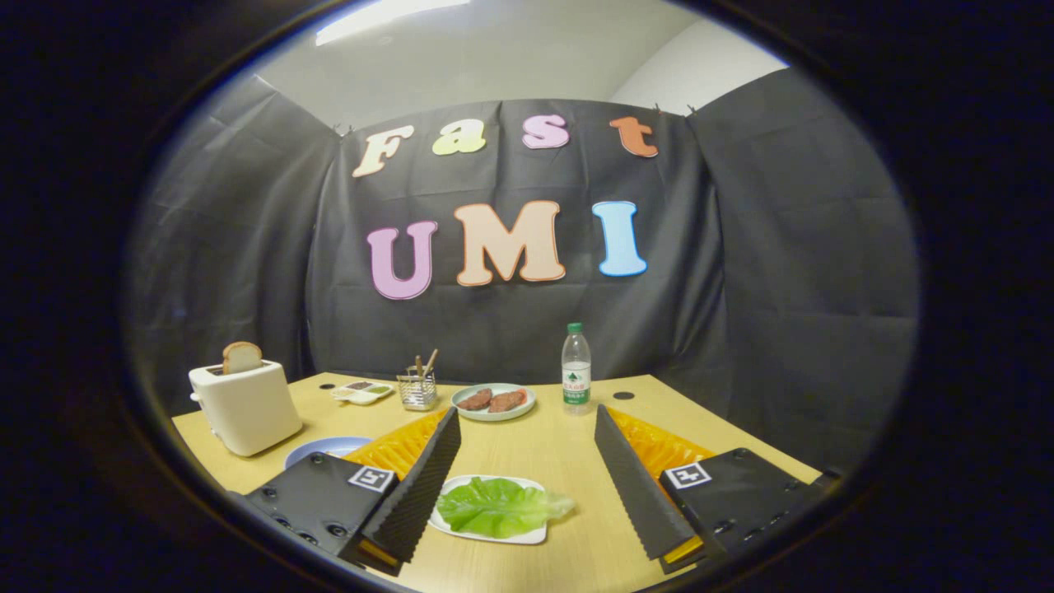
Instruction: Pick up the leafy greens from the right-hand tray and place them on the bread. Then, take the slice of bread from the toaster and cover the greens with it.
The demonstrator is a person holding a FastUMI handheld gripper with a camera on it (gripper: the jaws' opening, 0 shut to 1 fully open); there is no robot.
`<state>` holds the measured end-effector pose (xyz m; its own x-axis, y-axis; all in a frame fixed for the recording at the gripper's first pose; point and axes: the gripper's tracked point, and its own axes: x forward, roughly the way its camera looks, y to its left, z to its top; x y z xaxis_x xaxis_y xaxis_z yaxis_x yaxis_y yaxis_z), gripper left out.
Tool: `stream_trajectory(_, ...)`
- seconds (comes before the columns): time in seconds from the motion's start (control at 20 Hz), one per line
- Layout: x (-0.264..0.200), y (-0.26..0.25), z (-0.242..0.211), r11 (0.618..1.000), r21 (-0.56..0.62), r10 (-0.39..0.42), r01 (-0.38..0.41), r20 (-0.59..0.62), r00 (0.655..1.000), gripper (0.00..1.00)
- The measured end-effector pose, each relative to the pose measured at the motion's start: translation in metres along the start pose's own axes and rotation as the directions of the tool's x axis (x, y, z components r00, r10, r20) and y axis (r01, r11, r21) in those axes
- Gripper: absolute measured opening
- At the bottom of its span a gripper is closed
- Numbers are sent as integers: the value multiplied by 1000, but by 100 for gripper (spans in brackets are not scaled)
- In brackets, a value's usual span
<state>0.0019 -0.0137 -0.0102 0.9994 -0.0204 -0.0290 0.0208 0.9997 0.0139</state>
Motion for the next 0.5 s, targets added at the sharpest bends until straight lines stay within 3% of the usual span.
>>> stream_trajectory(0.5,15,-24,-45,1000,-6,-20,20,-136,991,100)
